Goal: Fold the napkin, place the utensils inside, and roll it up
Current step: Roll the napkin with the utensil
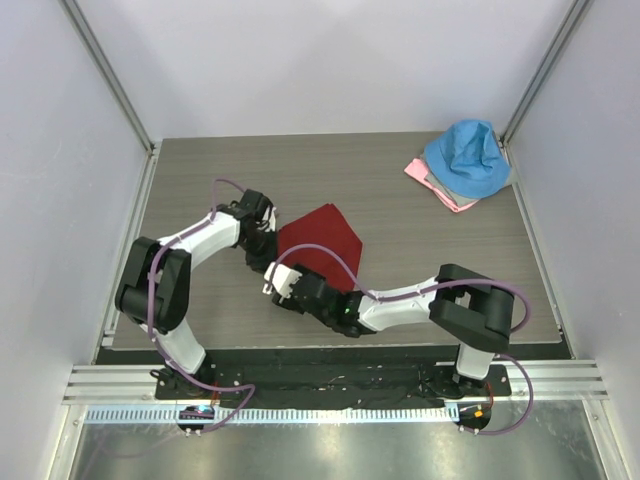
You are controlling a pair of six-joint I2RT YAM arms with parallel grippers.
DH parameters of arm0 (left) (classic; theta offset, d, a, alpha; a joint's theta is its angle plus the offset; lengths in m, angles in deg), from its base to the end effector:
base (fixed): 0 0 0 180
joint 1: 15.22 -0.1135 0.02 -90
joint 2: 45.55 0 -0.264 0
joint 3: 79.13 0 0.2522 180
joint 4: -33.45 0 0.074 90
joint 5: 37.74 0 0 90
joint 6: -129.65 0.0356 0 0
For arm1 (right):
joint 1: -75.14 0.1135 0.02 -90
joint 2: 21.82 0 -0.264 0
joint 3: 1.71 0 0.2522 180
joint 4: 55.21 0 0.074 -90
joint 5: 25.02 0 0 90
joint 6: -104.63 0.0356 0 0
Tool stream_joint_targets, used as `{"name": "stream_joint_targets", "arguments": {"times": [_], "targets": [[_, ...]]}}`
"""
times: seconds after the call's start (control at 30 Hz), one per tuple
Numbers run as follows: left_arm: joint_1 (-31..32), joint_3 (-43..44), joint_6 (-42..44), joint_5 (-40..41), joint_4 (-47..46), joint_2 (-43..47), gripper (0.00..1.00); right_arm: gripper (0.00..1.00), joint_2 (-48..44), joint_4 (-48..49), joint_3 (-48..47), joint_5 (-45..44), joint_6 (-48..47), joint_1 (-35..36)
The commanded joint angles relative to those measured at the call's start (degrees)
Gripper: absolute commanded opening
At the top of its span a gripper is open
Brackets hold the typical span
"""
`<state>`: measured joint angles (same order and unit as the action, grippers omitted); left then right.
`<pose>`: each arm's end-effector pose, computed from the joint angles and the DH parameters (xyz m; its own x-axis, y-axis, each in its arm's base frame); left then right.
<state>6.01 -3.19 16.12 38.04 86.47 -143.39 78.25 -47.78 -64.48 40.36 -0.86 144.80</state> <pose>0.2935 -0.1234 0.1762 -0.9891 -0.0309 -0.1438 0.0171 0.9468 -0.3213 0.1387 0.3315 0.1676 0.0273 -0.6249 -0.7802 -0.7467 0.5062 -0.4315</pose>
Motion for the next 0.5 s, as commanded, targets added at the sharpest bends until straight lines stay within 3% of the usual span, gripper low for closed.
{"name": "stream_joint_targets", "arguments": {"times": [0.0,0.47], "targets": [[-0.84,2.25,0.85,-2.92,1.52,-0.59,0.0,0.6,2.58,8.87,-0.47,-1.31,-2.09,0.91],[-1.9,2.25,1.29,-4.5,1.16,-0.68,0.0,0.57,9.43,9.49,-2.4,-1.65,-6.74,1.26]]}}
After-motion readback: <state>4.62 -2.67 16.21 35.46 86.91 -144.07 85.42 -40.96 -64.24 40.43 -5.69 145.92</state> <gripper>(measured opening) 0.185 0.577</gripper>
